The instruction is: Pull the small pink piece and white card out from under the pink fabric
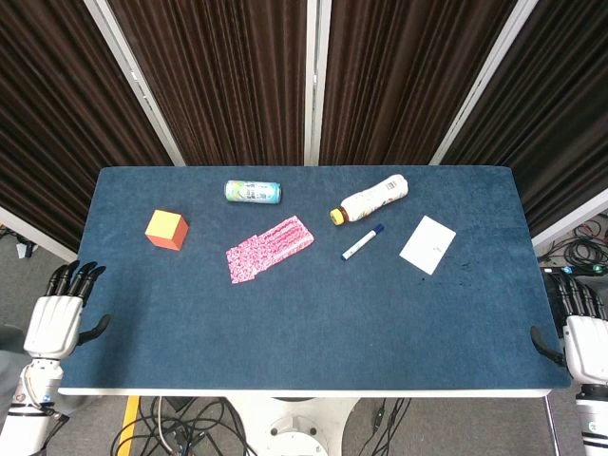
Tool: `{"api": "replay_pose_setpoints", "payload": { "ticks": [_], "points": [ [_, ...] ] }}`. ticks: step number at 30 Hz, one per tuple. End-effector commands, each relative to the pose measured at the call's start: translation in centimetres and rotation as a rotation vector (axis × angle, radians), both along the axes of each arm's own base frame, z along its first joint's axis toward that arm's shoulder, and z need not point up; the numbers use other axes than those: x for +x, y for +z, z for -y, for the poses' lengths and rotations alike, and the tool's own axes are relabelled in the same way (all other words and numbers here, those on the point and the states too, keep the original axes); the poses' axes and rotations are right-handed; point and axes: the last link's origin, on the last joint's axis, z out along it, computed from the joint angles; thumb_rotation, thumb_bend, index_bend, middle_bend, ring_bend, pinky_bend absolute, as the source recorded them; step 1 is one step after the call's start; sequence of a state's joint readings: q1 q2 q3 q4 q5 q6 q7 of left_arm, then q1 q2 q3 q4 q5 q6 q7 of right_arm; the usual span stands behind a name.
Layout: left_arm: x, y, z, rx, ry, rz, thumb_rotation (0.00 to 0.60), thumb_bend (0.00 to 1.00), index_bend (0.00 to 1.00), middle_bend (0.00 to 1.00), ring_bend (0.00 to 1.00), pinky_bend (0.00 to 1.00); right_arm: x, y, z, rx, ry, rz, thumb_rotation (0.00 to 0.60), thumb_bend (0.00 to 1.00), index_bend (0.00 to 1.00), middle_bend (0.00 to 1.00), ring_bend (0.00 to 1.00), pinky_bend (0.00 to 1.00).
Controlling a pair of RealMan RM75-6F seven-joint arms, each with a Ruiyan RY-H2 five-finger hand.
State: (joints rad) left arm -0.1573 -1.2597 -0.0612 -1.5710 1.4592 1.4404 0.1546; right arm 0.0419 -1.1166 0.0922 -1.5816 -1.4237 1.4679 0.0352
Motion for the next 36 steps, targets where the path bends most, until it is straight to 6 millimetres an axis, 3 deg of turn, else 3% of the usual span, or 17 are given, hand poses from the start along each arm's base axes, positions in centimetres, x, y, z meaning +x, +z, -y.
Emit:
{"api": "replay_pose_setpoints", "payload": {
  "ticks": [1,13,15,16,18,20,21,22,25,36],
  "points": [
    [0.1,-0.1,-0.1,-0.001,-0.002,-0.003,0.600,0.25,0.13,0.10,0.02,0.08,0.0,0.0,0.0,-0.001,-0.001,0.001,0.600,0.28,0.00,0.00,0.00,0.00],
    [0.2,0.3,-0.1,-0.001,-0.008,0.003,0.600,0.26,0.13,0.10,0.02,0.09,0.1,-0.1,0.1,-0.003,0.000,0.008,0.600,0.28,0.00,0.00,0.00,0.00],
    [0.2,0.4,0.0,0.018,-0.015,0.010,0.600,0.26,0.12,0.17,0.14,0.24,0.1,-0.1,0.1,0.001,0.000,0.004,0.600,0.28,0.00,0.00,0.00,0.00],
    [0.3,0.4,0.0,0.022,-0.017,0.011,0.600,0.27,0.11,0.27,0.32,0.45,0.1,-0.1,0.1,0.001,0.001,0.002,0.600,0.28,0.00,0.00,0.00,0.00],
    [0.1,0.1,0.1,0.013,-0.013,-0.005,0.600,0.30,0.11,0.49,0.62,0.75,0.1,0.0,0.1,-0.005,0.004,0.003,0.600,0.28,0.00,0.00,0.00,0.00],
    [0.1,-0.3,0.2,-0.010,-0.005,-0.020,0.600,0.38,0.11,0.74,0.83,0.91,0.1,0.1,0.0,-0.008,0.006,0.006,0.600,0.28,0.00,0.00,0.00,0.00],
    [0.2,-0.5,0.3,-0.018,-0.005,-0.032,0.600,0.41,0.11,0.81,0.87,0.93,0.1,0.2,0.0,-0.009,0.007,0.006,0.600,0.28,0.00,0.00,0.00,0.00],
    [0.3,-0.7,0.3,-0.027,-0.006,-0.044,0.600,0.48,0.12,0.89,0.91,0.95,0.1,0.2,0.0,-0.010,0.007,0.005,0.600,0.28,0.00,0.00,0.00,0.00],
    [0.7,-1.4,0.3,-0.074,0.007,-0.039,0.600,0.54,0.14,0.98,0.95,0.97,0.0,0.3,-0.1,-0.011,0.004,0.007,0.600,0.28,0.00,0.00,0.00,0.00],
    [3.6,-5.1,-2.0,-0.208,-0.077,-0.077,0.600,0.56,0.15,0.99,0.95,0.97,0.1,0.5,0.4,-0.016,0.007,0.002,0.600,0.28,0.00,0.00,0.00,0.00]
  ]
}}
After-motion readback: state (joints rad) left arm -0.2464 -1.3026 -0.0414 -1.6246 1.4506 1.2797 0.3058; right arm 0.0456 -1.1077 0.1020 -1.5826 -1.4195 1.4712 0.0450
